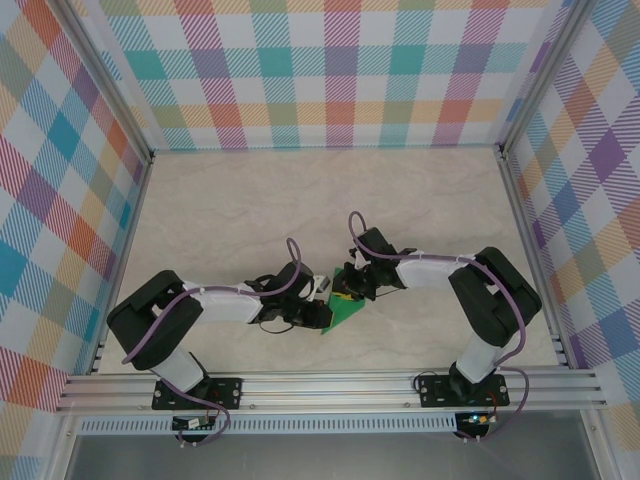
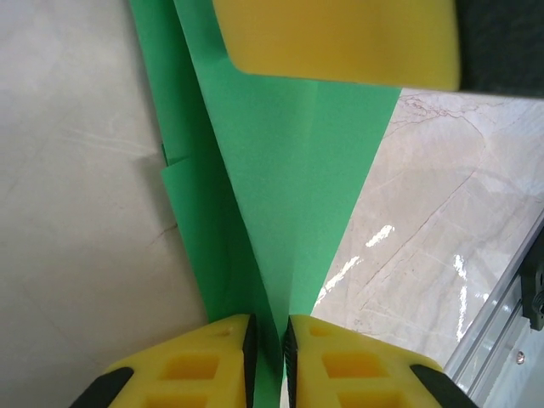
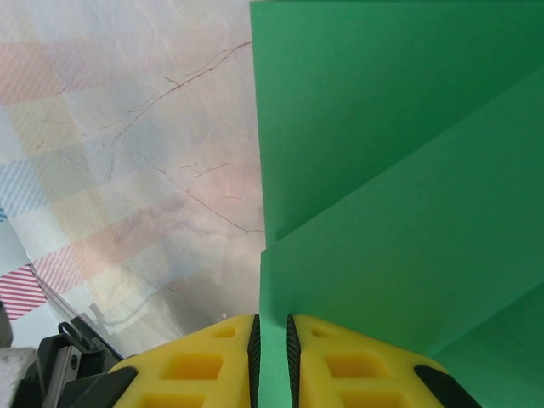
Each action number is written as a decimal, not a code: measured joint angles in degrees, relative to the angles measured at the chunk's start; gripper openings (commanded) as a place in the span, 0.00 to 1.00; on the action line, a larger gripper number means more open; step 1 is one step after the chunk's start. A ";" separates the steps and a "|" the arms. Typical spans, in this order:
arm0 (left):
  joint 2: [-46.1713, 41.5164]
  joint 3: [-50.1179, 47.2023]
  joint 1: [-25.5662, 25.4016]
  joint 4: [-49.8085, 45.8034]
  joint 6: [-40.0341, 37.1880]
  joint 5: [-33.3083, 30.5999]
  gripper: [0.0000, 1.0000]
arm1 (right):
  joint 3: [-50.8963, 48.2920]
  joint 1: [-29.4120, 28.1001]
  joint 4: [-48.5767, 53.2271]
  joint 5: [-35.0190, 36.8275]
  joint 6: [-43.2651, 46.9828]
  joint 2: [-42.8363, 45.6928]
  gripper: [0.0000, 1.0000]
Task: Fold a paper plane with a square sheet of paper (pick it up from the middle)
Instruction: Fourth fold the wing at the center of the table.
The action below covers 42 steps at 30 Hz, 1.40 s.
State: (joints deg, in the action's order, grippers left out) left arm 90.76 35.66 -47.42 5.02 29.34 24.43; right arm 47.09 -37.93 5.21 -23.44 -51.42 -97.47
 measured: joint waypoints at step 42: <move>-1.44 -0.26 0.11 -1.90 2.58 -3.89 0.13 | 2.75 0.04 0.15 -0.59 1.44 -4.76 0.19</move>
State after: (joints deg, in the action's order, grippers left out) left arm 89.32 35.40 -47.31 3.11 31.92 20.53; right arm 49.84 -37.89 5.37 -24.03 -49.98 -102.24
